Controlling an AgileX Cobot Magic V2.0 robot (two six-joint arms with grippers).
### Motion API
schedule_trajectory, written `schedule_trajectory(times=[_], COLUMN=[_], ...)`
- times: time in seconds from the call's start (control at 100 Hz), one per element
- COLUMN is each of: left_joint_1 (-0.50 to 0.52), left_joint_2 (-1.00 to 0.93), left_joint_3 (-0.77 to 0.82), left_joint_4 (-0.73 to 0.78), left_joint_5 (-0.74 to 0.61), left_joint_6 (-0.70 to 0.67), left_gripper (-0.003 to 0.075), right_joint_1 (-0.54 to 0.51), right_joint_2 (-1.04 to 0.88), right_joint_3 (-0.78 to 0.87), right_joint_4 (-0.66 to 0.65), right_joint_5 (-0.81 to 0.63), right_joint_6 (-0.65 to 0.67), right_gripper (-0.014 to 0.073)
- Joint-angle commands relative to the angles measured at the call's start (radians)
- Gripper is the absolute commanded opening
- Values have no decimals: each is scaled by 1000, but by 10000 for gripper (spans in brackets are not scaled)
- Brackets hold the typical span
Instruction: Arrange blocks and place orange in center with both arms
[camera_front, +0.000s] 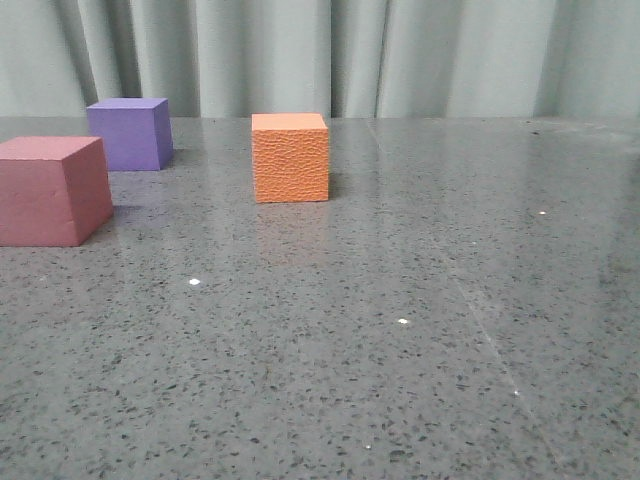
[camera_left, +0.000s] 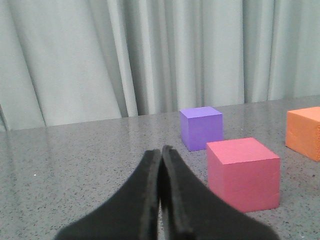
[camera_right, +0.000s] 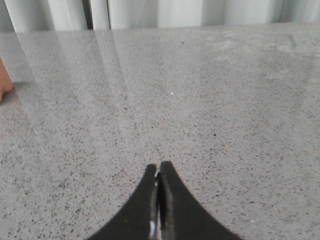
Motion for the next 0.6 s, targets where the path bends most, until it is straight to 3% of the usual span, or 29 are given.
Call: schedule_trajectory(times=[0.0, 0.23, 0.59], left_joint_1=[1, 1, 1], left_joint_2=[-32, -32, -32], left_joint_3=[53, 53, 53], left_joint_4=[-2, -2, -2], left_joint_5=[-79, -79, -79], left_joint_6=[-3, -3, -3], left_gripper=[-19, -19, -19], right_joint_1=[-31, -36, -36], right_joint_2=[-31, -76, -76], right_joint_3=[30, 146, 144], right_joint_4=[71, 71, 71], right_joint_5=[-159, -293, -290], right_joint_6=[-62, -62, -62], right_gripper=[-67, -67, -67])
